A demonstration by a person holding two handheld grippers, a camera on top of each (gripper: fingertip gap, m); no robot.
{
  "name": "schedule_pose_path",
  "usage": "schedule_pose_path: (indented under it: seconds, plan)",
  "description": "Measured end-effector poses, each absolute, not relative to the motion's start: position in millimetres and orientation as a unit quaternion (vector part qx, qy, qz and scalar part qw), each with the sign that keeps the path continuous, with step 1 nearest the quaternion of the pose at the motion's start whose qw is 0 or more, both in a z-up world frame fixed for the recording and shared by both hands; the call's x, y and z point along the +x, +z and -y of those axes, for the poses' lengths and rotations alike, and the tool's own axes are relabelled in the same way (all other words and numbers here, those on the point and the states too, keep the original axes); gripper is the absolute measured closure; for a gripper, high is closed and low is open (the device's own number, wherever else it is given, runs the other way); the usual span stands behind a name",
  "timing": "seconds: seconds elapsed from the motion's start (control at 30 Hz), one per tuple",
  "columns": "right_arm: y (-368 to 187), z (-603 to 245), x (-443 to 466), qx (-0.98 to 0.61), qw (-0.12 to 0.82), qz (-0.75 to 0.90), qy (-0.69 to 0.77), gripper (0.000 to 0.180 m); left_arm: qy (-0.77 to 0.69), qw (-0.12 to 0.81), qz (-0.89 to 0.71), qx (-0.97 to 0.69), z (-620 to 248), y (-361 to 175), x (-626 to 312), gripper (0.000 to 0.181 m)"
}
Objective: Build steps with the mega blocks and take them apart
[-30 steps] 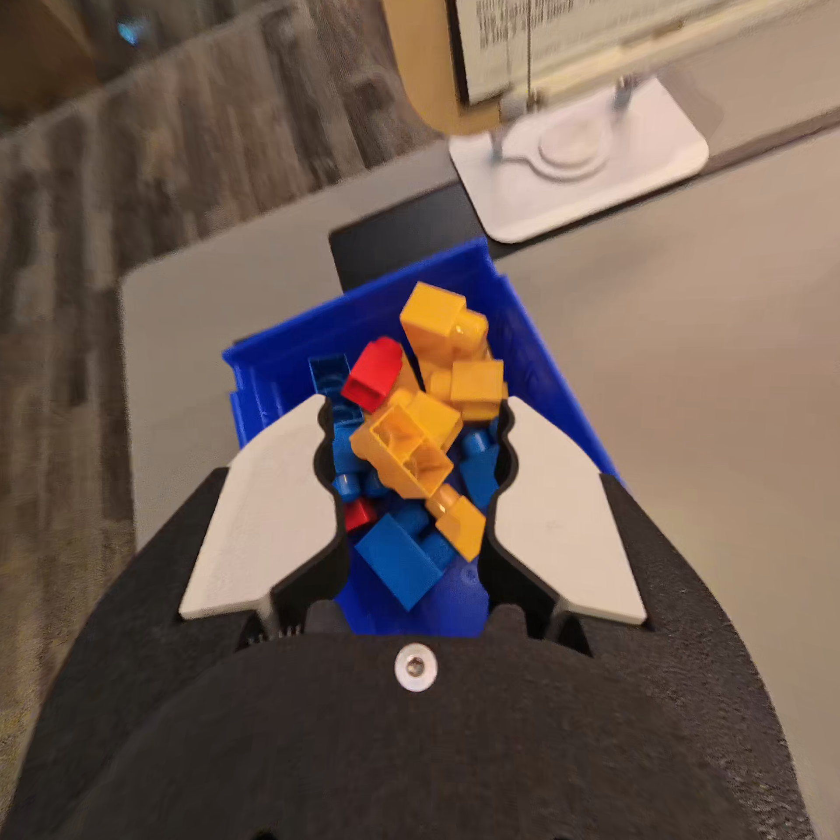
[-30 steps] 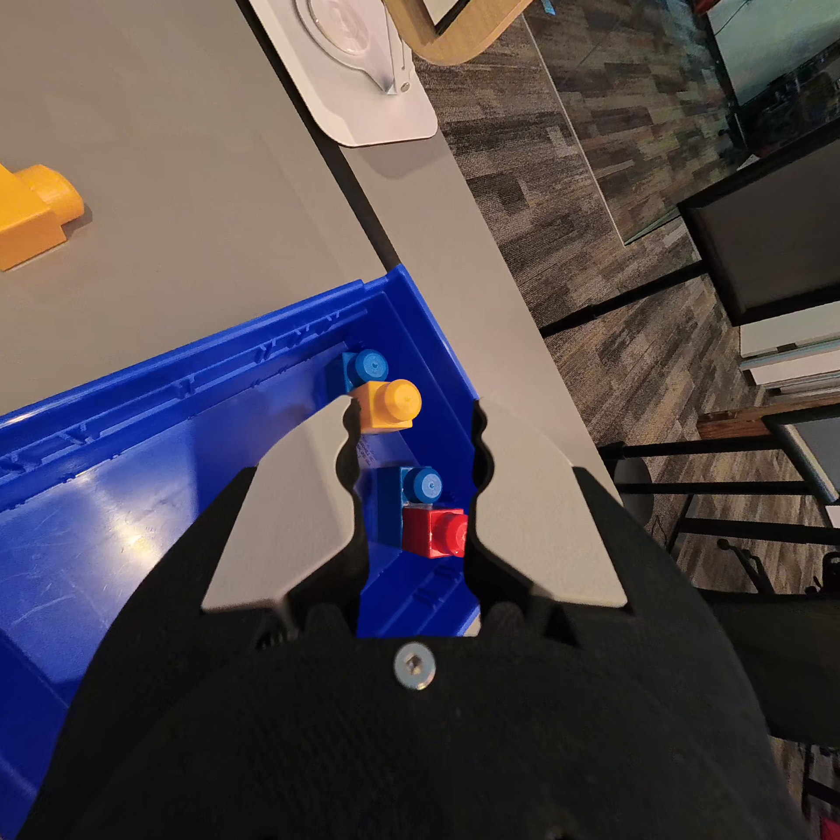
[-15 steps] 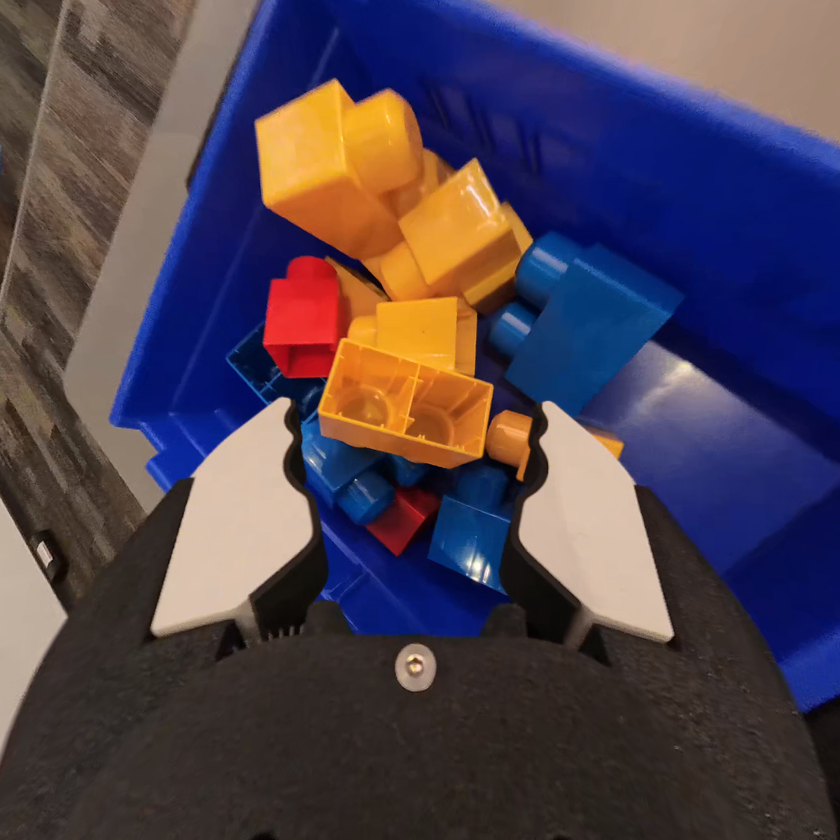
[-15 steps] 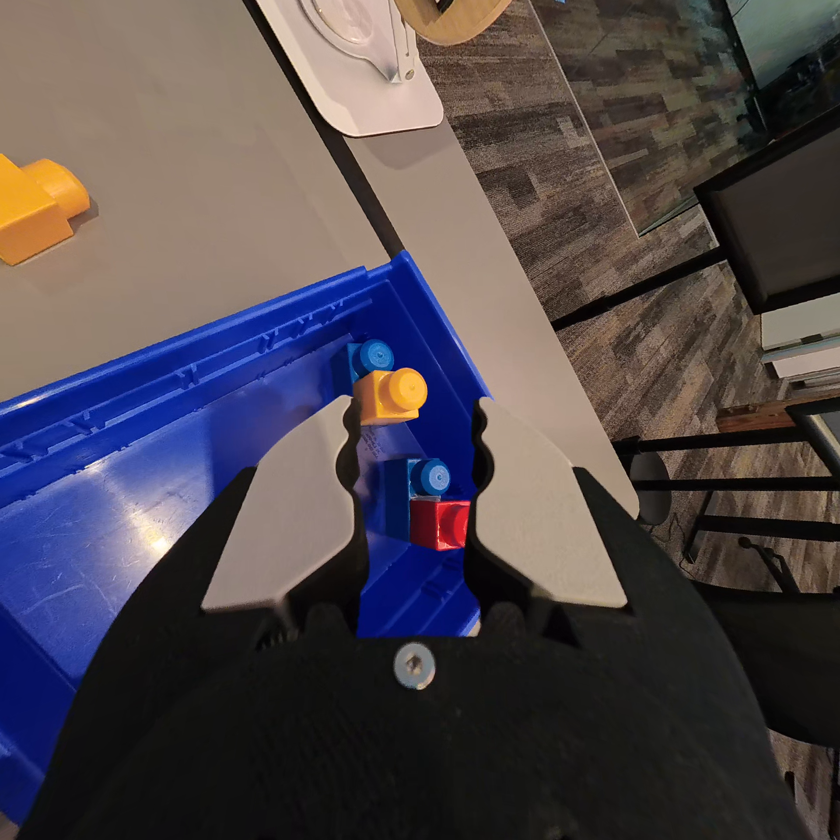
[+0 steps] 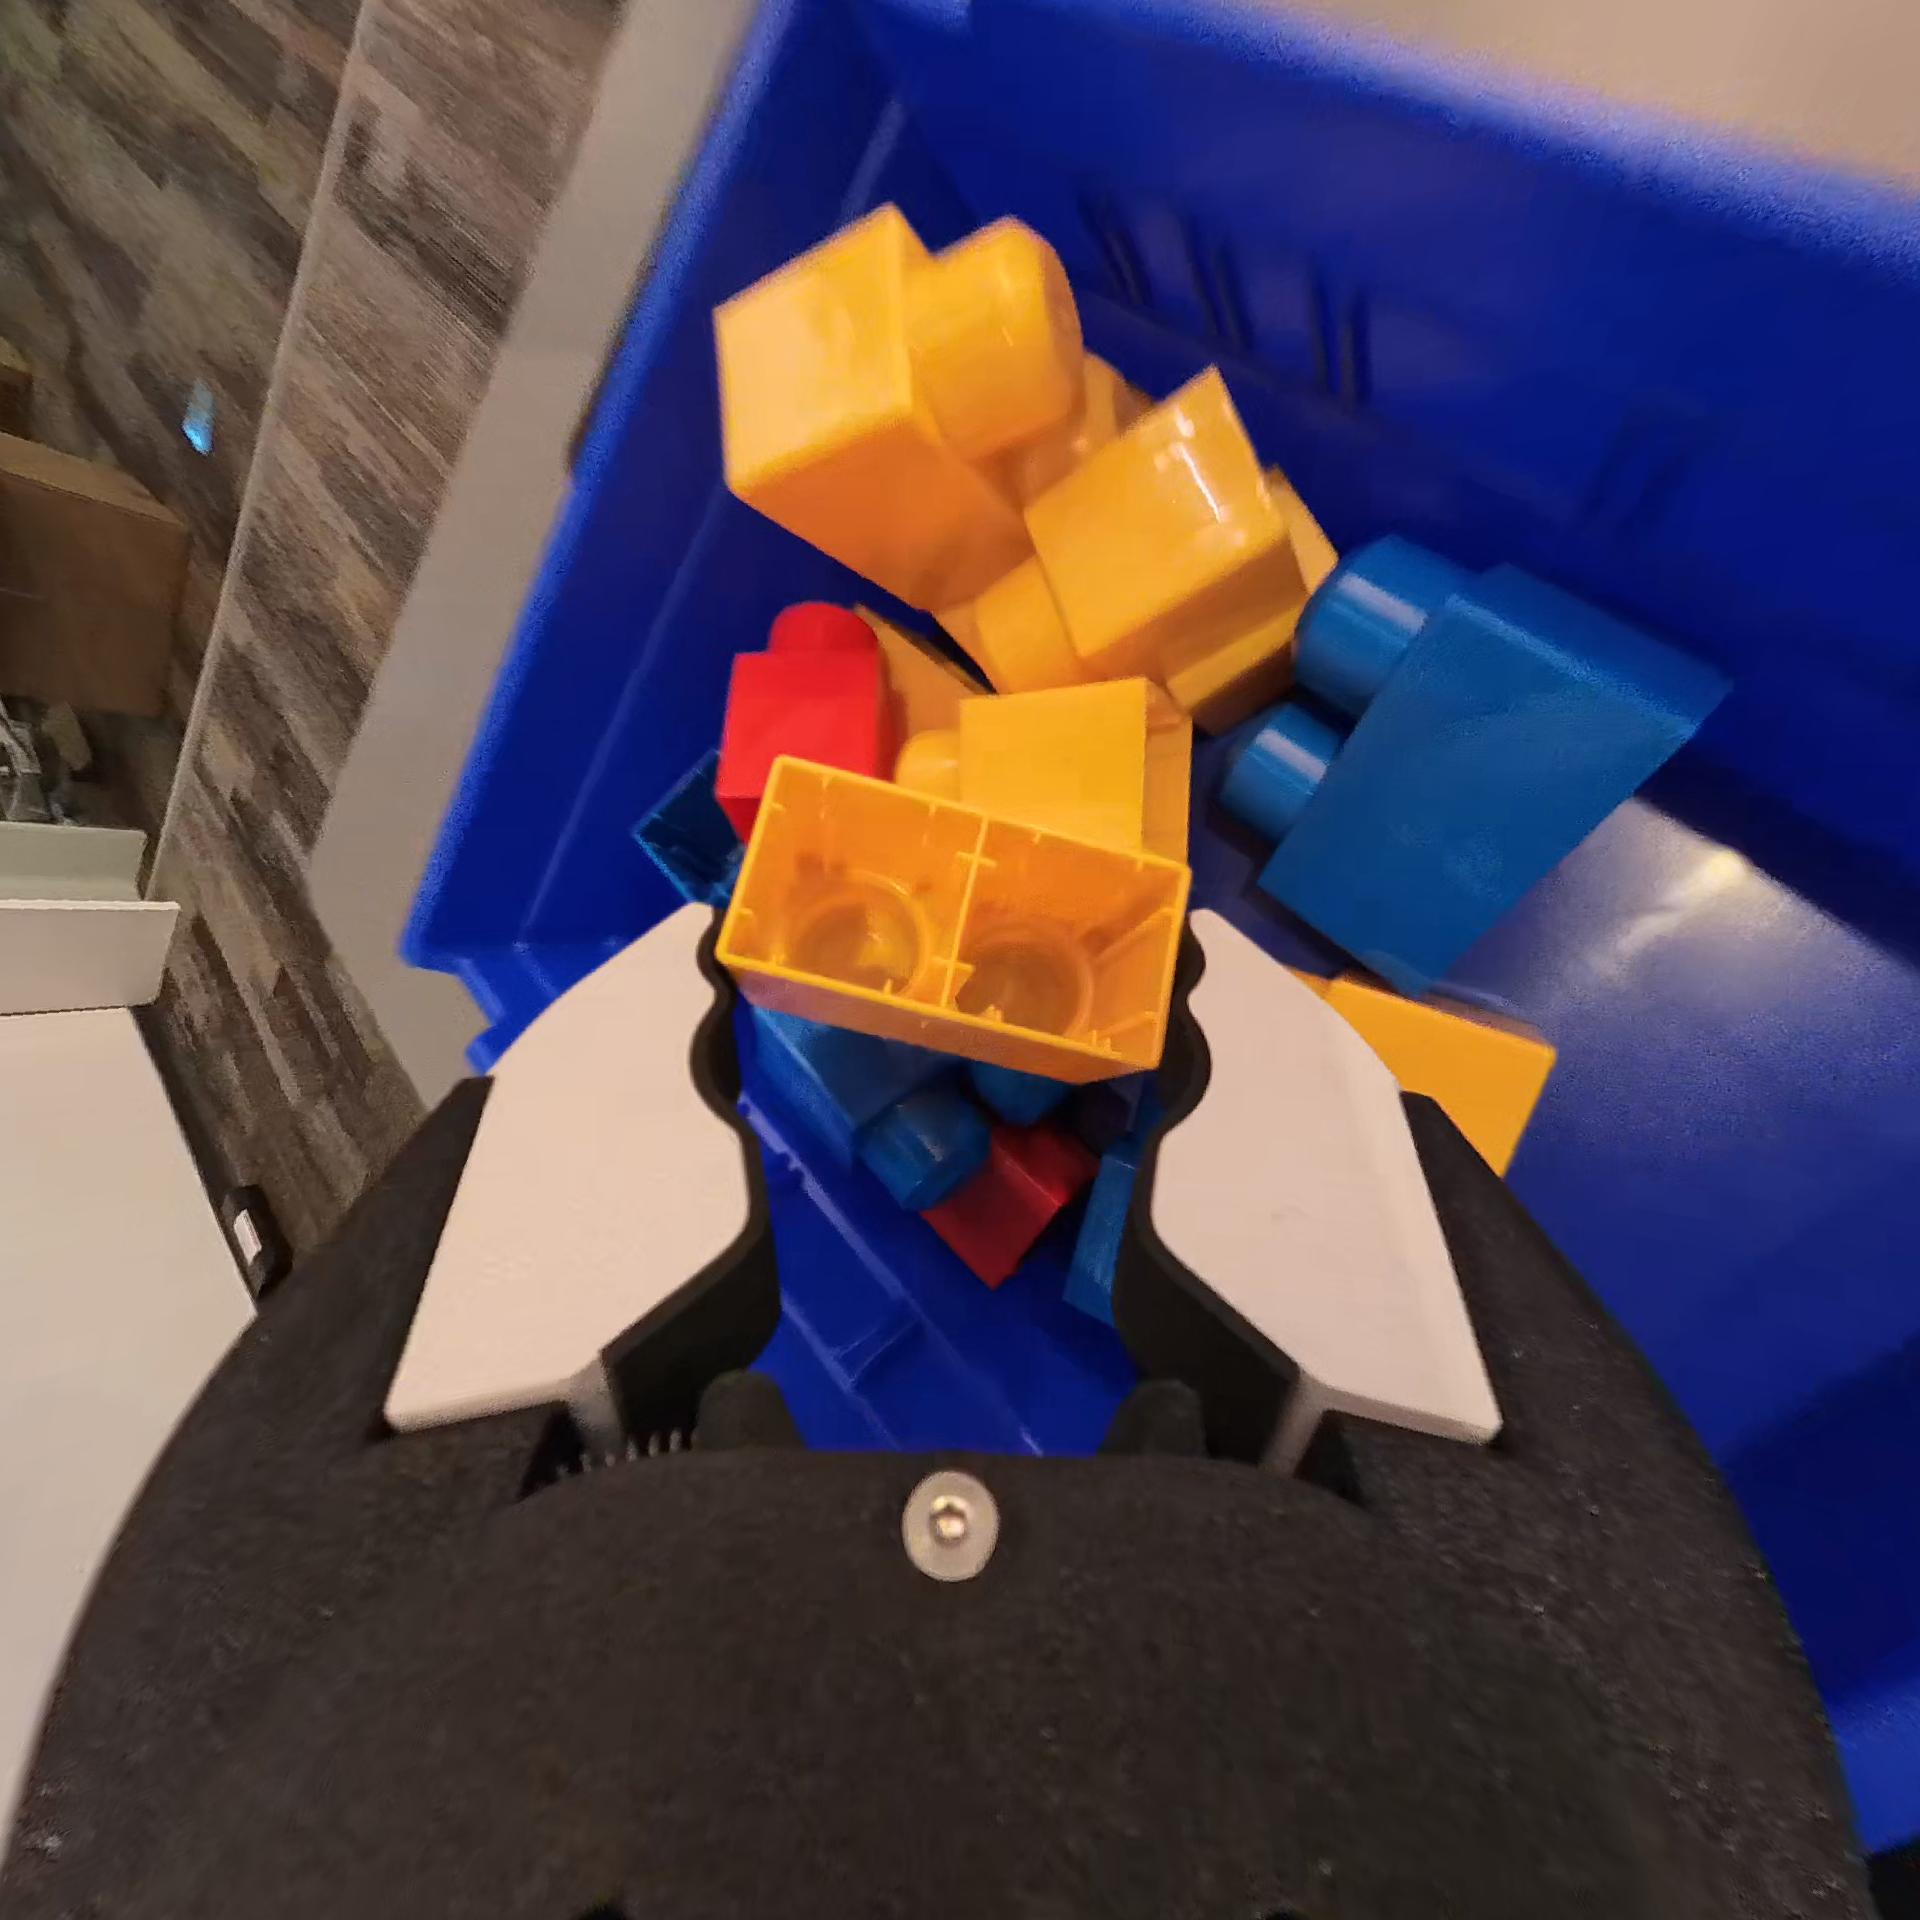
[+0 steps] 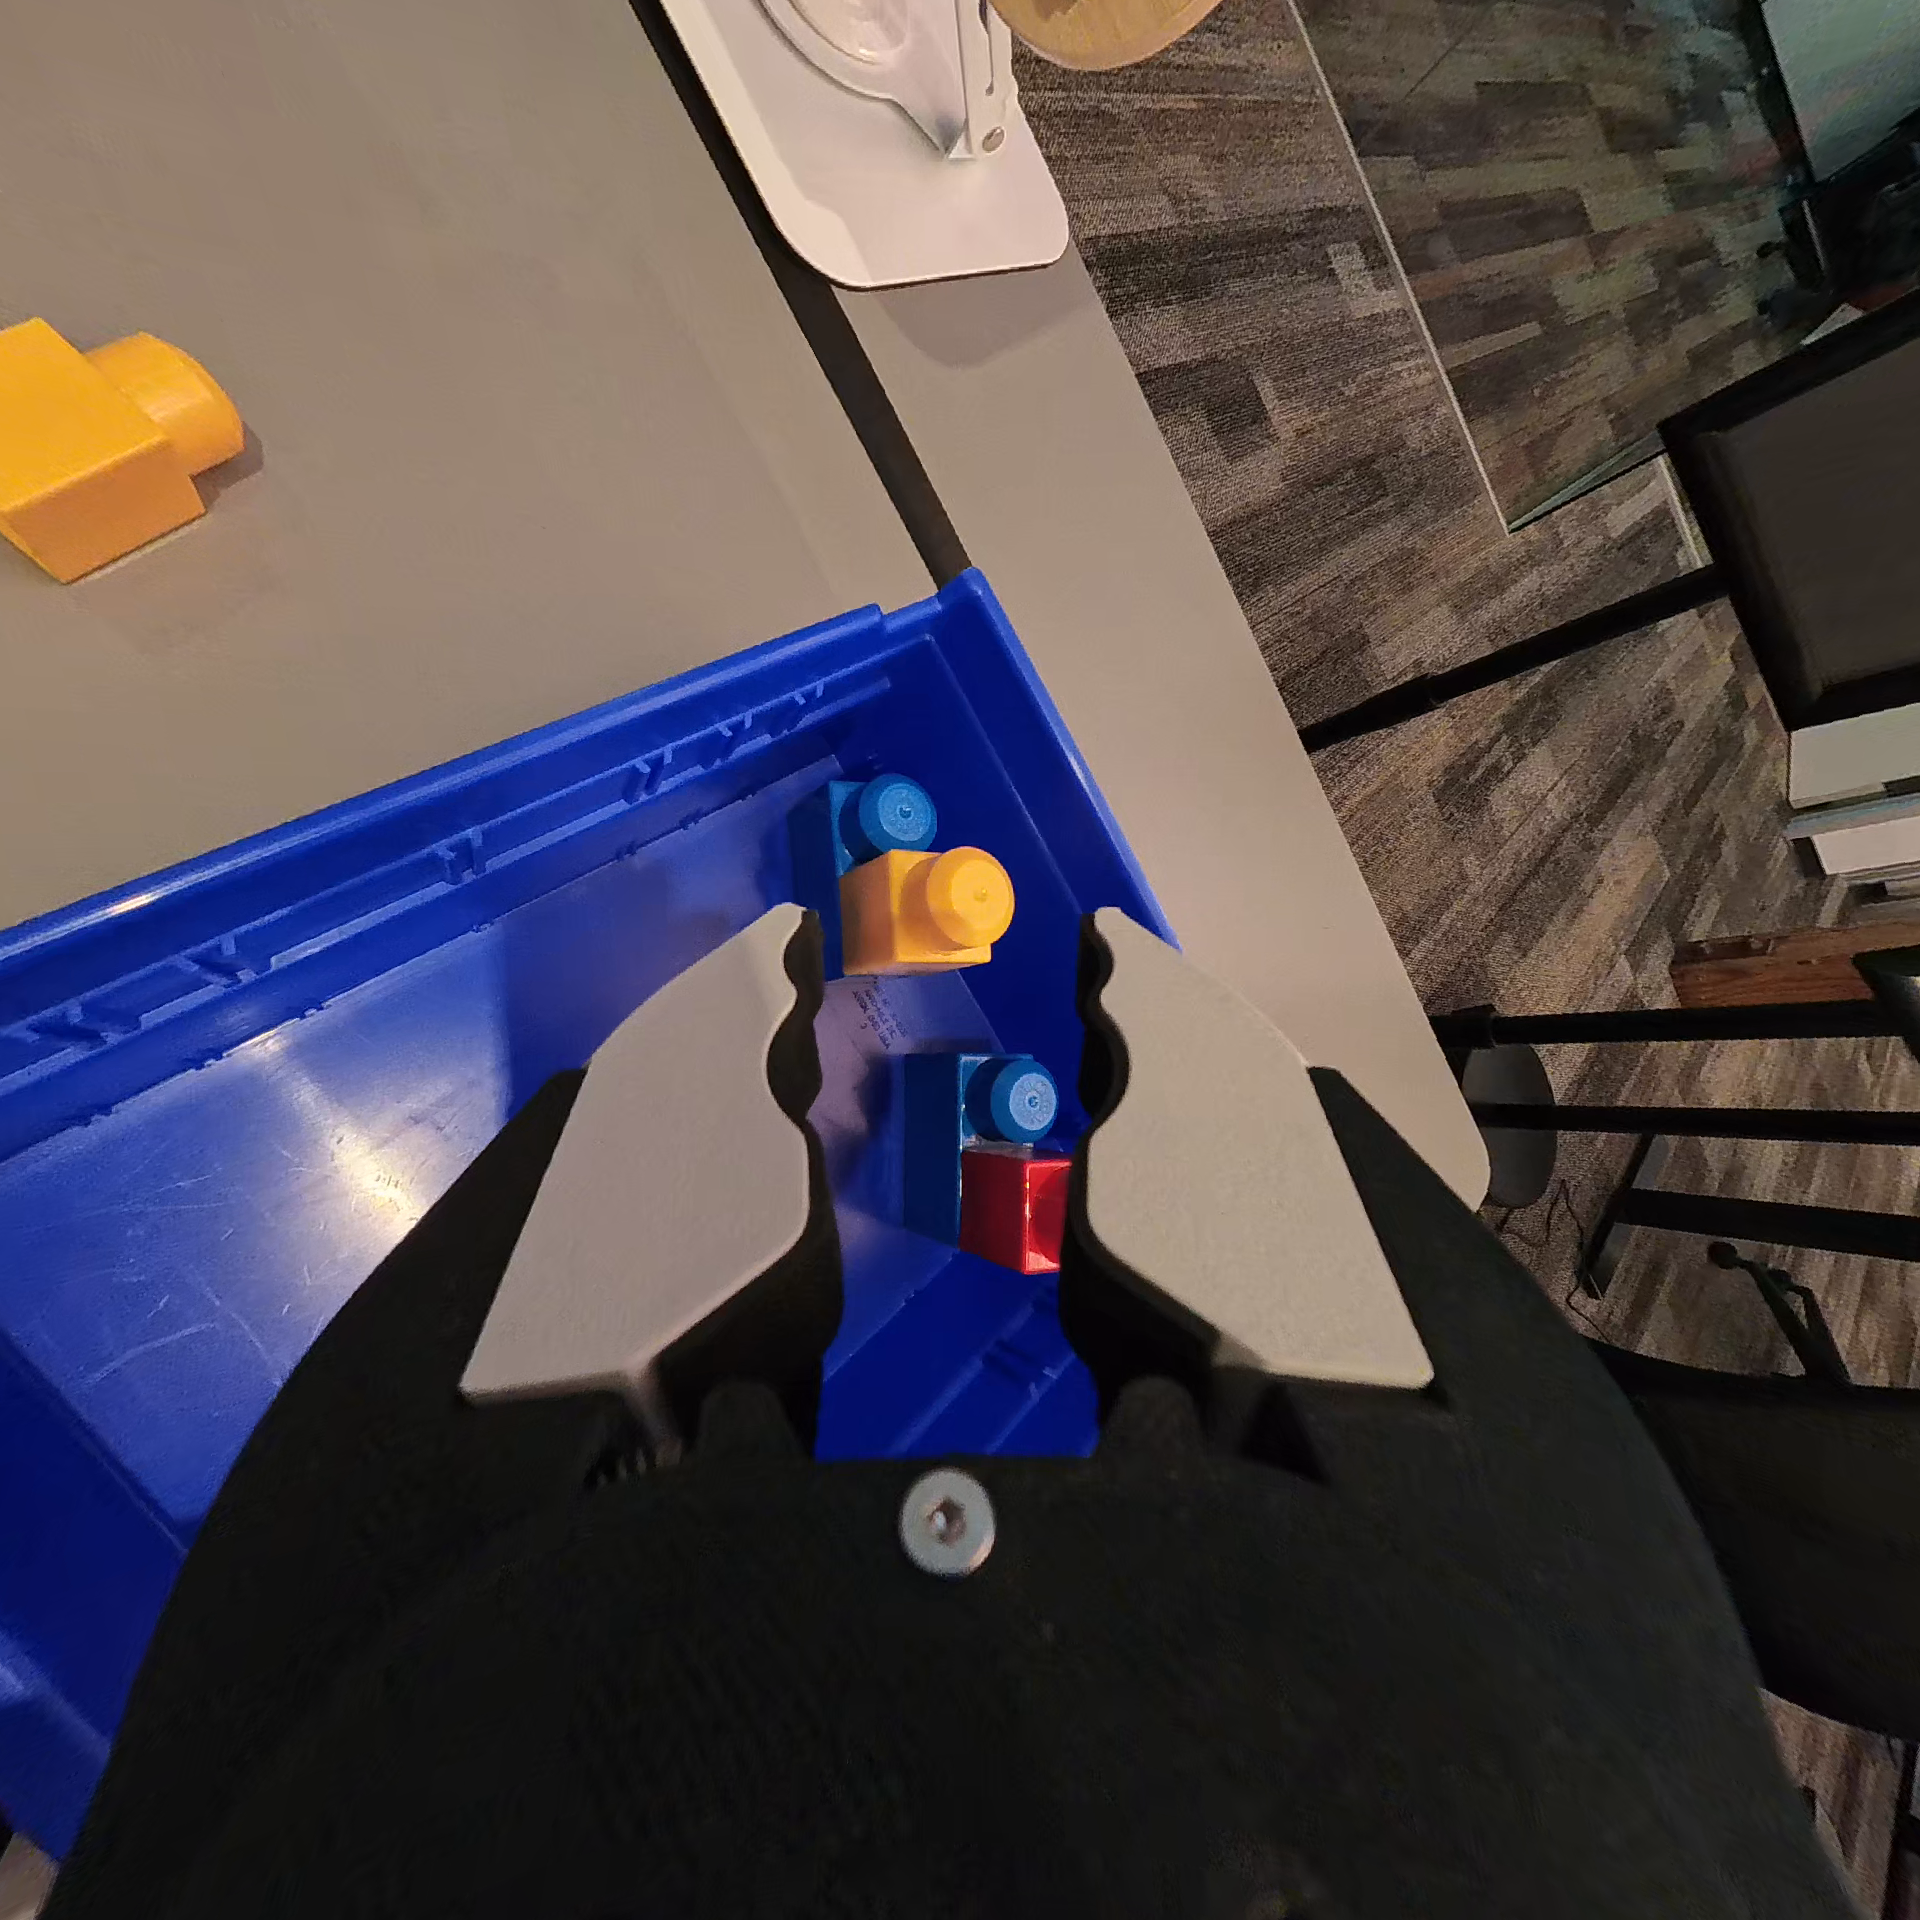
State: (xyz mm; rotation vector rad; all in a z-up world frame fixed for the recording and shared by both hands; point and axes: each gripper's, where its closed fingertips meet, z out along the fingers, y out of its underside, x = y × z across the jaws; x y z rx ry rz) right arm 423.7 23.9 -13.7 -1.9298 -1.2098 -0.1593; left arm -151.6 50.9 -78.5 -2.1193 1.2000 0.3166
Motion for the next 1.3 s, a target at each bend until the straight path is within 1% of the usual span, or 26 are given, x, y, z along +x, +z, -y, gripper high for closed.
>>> schedule_pose_path:
  seconds: [0.07, 0.13, 0.23, 0.3, 0.37, 0.43, 0.47, 0.5, 0.57, 0.63, 0.7, 0.8, 0.97, 1.0, 1.07, 1.23, 1.27, 1.3]
  plan:
    - [-12, -24, 422, -0.767, 0.419, 0.482, -0.063, 0.132, 0.115, 0.386, -0.449, -0.798, -49, -49, -144, 0.101]
    - [-8, -25, 419, -0.764, 0.427, 0.480, -0.064, 0.132, 0.081, 0.458, -0.438, -0.769, -42, -7, -124, 0.101]
    - [12, -28, 404, -0.751, 0.462, 0.468, -0.056, 0.132, -0.032, 0.567, -0.444, -0.693, -15, 59, -67, 0.101]
    - [36, -27, 381, -0.731, 0.509, 0.454, -0.024, 0.132, -0.132, 0.608, -0.460, -0.634, 13, 94, -20, 0.101]
    - [67, -22, 345, -0.697, 0.570, 0.433, 0.048, 0.132, -0.218, 0.632, -0.479, -0.569, 42, 119, 25, 0.101]
    - [100, 0, 294, -0.648, 0.607, 0.411, 0.204, 0.132, -0.284, 0.634, -0.495, -0.522, 69, 132, 61, 0.101]
    - [116, 18, 267, -0.614, 0.605, 0.403, 0.309, 0.132, -0.309, 0.634, -0.501, -0.502, 80, 136, 76, 0.101]
    - [131, 40, 244, -0.570, 0.586, 0.393, 0.420, 0.132, -0.335, 0.633, -0.508, -0.479, 93, 139, 90, 0.101]
    - [153, 72, 213, -0.489, 0.515, 0.350, 0.611, 0.132, -0.386, 0.618, -0.521, -0.444, 116, 141, 113, 0.101]
    - [149, 87, 188, -0.451, 0.426, 0.334, 0.710, 0.135, -0.418, 0.599, -0.535, -0.425, 132, 137, 131, 0.101]
    - [129, 96, 163, -0.450, 0.365, 0.351, 0.736, 0.134, -0.404, 0.603, -0.546, -0.420, 135, 130, 143, 0.101]
    - [122, 115, 147, -0.413, 0.259, 0.343, 0.803, 0.127, -0.394, 0.608, -0.554, -0.410, 139, 127, 148, 0.101]
    - [110, 132, 133, -0.393, 0.171, 0.348, 0.834, 0.125, -0.376, 0.620, -0.555, -0.407, 134, 126, 145, 0.101]
    - [109, 134, 133, -0.388, 0.163, 0.350, 0.837, 0.127, -0.370, 0.622, -0.555, -0.409, 131, 125, 145, 0.101]
    - [110, 132, 133, -0.380, 0.179, 0.345, 0.839, 0.145, -0.365, 0.622, -0.556, -0.413, 128, 121, 146, 0.101]
    - [108, 113, 141, -0.406, 0.196, 0.327, 0.830, 0.148, -0.371, 0.612, -0.521, -0.465, 108, 114, 148, 0.102]
    - [108, 110, 144, -0.415, 0.207, 0.333, 0.821, 0.148, -0.375, 0.606, -0.513, -0.478, 105, 113, 147, 0.100]
    - [106, 107, 146, -0.431, 0.220, 0.344, 0.805, 0.148, -0.379, 0.599, -0.505, -0.494, 101, 113, 147, 0.094]
